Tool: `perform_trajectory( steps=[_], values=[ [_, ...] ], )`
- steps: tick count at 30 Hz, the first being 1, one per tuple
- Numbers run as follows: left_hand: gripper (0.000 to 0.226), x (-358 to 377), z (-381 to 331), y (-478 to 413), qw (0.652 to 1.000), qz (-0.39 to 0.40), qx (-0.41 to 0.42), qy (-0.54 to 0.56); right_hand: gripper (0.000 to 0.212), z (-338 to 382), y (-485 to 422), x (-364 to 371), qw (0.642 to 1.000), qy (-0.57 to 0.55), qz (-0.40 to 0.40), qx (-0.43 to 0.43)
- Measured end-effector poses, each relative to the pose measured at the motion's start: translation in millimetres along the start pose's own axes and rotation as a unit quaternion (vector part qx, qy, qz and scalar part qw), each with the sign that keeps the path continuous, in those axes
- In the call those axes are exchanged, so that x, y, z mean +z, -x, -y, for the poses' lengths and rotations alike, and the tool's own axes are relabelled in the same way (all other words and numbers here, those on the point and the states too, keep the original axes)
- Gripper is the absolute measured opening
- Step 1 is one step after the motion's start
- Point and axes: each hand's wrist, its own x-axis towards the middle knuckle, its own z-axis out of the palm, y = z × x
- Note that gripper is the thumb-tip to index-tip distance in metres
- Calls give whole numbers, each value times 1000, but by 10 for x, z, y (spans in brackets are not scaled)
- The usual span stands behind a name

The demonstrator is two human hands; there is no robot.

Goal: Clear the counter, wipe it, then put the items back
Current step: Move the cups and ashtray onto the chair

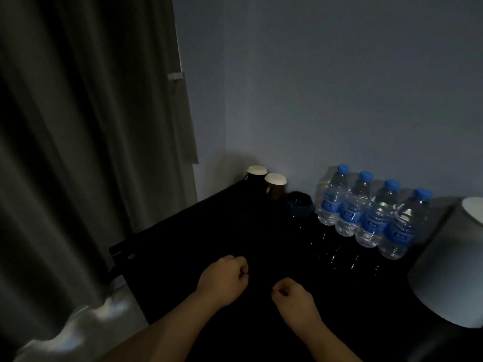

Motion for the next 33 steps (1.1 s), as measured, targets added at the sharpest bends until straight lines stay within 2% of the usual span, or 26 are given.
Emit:
perform_trajectory(
  steps=[4,9,15,19,25,29,33],
  values=[
    [22,-247,521,-539,999,21,37,15,14,395,-526,203,999,-19,-27,14],
    [22,-625,1051,-1161,995,42,85,17,10,979,-1107,570,994,-22,-98,39],
    [21,-872,1416,-1732,992,63,112,0,21,1334,-1548,727,991,-11,-116,59],
    [19,-914,1544,-2066,990,59,126,4,21,1454,-1808,643,989,-32,-124,78],
    [20,-875,1583,-2605,993,54,101,14,12,1484,-2325,428,987,-42,-145,55],
    [19,-738,1570,-2938,996,57,59,44,18,1399,-2620,331,987,-51,-138,66],
    [14,-661,1550,-3253,989,95,31,106,20,1344,-2831,224,983,-61,-152,88]
  ],
)
